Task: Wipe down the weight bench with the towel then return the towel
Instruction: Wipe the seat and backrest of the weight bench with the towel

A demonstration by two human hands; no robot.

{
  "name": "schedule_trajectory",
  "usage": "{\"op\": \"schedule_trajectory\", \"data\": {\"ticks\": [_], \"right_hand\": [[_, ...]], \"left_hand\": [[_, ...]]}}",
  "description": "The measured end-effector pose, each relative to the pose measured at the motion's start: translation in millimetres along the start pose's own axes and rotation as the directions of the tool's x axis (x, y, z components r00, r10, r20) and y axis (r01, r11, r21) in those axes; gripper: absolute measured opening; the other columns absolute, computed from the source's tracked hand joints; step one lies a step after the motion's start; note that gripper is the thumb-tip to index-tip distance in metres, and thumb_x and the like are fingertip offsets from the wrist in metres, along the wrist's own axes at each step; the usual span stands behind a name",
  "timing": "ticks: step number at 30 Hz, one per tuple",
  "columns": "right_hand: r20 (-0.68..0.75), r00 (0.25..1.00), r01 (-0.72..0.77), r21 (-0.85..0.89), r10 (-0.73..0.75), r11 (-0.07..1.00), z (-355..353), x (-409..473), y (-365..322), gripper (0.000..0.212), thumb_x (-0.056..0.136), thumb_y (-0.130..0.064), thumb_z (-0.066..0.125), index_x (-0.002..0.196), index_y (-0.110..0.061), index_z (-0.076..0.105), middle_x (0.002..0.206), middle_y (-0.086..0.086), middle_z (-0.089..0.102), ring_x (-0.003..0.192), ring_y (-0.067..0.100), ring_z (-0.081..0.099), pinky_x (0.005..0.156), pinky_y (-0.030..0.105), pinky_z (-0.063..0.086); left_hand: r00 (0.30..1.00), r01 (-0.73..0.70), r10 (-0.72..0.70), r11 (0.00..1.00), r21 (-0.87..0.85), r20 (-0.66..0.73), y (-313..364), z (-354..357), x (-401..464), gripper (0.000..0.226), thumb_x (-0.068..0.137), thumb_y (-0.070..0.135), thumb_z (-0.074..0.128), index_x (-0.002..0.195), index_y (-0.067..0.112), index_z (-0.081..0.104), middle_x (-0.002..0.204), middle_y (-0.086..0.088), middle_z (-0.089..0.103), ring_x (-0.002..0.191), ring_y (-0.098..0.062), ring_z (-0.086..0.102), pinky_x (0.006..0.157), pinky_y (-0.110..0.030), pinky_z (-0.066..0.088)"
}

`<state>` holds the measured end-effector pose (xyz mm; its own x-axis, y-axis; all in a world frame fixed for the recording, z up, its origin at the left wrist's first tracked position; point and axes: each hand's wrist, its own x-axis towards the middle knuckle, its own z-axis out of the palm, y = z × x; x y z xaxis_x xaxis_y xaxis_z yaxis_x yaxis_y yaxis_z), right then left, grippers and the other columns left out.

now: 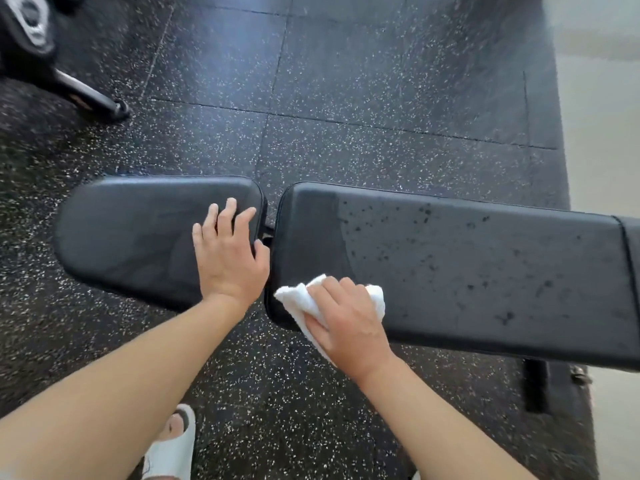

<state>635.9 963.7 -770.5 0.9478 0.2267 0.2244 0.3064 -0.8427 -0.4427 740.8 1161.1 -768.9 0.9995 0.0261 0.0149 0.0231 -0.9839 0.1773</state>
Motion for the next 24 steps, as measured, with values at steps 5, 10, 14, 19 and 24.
{"op": "schedule_trajectory", "data": {"ticks": [5,10,14,19,24], "right_hand": [[-0.057,0.998,-0.015,-0.007,0.015,1.0,12,32,7,0.021,0.099,-0.034,0.061,0.094,-0.014,0.066,0.088,0.0,0.057,0.073,0.022,0.043,0.063,0.039,0.039],[-0.115,0.989,-0.1,-0.047,0.094,0.994,33,119,15,0.027,0.095,-0.039,0.062,0.089,-0.013,0.064,0.087,0.004,0.059,0.077,0.028,0.05,0.064,0.04,0.037],[-0.081,0.994,-0.077,-0.054,0.073,0.996,51,187,21,0.032,0.084,-0.038,0.079,0.077,-0.013,0.061,0.082,0.006,0.058,0.075,0.031,0.052,0.064,0.038,0.03],[-0.021,0.998,-0.063,-0.031,0.062,0.998,44,218,45,0.033,0.085,-0.038,0.073,0.069,-0.011,0.061,0.078,0.008,0.058,0.073,0.032,0.055,0.063,0.037,0.03],[0.253,0.939,-0.23,-0.036,0.232,0.973,-7,207,116,0.033,0.1,-0.036,0.058,0.078,-0.011,0.062,0.091,0.009,0.057,0.094,0.035,0.056,0.075,0.04,0.034]], "left_hand": [[0.999,-0.013,0.016,0.998,0.064,-0.033,2,10,1,0.056,0.089,0.024,0.062,0.143,0.015,0.049,0.159,-0.016,0.039,0.15,-0.043,0.031,0.12,-0.064,0.024],[0.999,-0.015,0.018,0.994,0.113,-0.027,0,17,3,0.056,0.091,0.028,0.052,0.145,0.016,0.047,0.16,-0.017,0.037,0.151,-0.042,0.029,0.119,-0.065,0.024],[0.999,-0.012,0.018,0.992,0.125,-0.044,0,21,4,0.058,0.088,0.027,0.052,0.144,0.014,0.05,0.159,-0.017,0.039,0.15,-0.043,0.03,0.119,-0.065,0.024],[0.999,-0.013,0.021,0.988,0.154,-0.049,-1,22,2,0.06,0.087,0.025,0.05,0.146,0.012,0.05,0.159,-0.019,0.038,0.151,-0.044,0.029,0.12,-0.066,0.023],[0.997,-0.02,0.032,0.987,0.158,-0.073,0,22,3,0.061,0.085,0.023,0.051,0.144,0.009,0.051,0.157,-0.021,0.04,0.15,-0.046,0.03,0.118,-0.067,0.024]]}}
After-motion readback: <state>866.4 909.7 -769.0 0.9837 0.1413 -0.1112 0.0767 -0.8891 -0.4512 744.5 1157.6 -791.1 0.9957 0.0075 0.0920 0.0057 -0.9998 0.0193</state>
